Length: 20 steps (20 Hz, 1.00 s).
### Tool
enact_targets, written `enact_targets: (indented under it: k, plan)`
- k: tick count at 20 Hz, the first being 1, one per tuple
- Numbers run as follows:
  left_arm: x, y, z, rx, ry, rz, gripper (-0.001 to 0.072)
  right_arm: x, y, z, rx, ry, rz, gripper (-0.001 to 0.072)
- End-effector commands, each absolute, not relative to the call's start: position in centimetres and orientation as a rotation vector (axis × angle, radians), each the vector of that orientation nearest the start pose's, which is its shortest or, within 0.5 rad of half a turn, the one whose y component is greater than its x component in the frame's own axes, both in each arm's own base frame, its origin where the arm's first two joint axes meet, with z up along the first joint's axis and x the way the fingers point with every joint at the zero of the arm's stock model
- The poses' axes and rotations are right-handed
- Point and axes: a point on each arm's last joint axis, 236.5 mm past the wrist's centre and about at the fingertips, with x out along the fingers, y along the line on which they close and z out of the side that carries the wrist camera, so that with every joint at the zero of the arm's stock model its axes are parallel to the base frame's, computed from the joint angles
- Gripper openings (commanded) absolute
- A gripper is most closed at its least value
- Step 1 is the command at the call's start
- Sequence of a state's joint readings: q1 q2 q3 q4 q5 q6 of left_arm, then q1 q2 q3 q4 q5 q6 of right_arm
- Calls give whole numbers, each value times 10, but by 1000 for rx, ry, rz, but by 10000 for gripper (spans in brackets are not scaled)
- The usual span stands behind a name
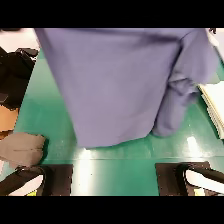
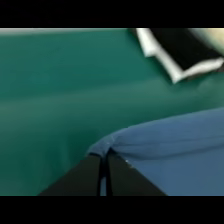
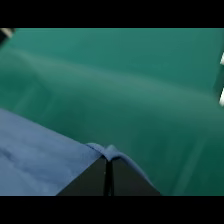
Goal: Fold the shirts.
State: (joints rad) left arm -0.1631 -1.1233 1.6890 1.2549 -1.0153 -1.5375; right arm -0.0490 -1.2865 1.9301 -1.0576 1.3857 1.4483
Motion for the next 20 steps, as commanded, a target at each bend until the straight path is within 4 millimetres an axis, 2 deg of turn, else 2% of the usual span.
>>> enact_targets:
  k: [1,3,4,5,6,7,8,9,10,13,15,18,20]
  plan:
    - [475,-137,199,-169,769,-338,23,460,99,174,251,1009,452,13]
    - [494,-139,143,-167,879,-321,24,480,98,123,301,1080,432,14]
    - [499,-139,123,-168,919,-312,25,490,98,105,317,1096,420,18]
    - [504,-136,106,-173,951,-302,79,496,97,94,325,1111,417,166]
    - [506,-132,98,-187,969,-288,380,501,96,88,329,1120,413,492]
    - [507,-123,97,-212,978,-266,546,506,91,89,335,1119,407,533]
    - [506,-113,99,-225,986,-254,547,508,91,95,327,1112,413,512]
    - [500,-99,103,-235,1008,-236,547,507,89,103,318,1106,418,459]
    - [491,-85,104,-229,1039,-225,547,501,88,111,300,1107,431,443]
    - [443,-57,91,-182,1185,-236,547,471,90,127,264,1112,460,443]
    - [413,-56,69,-192,1233,-231,548,445,96,130,254,1120,473,442]
    - [353,-82,20,-332,1330,-276,547,414,105,130,247,1111,478,442]
    - [311,-101,-14,-433,1409,-315,548,403,112,132,246,1077,477,441]
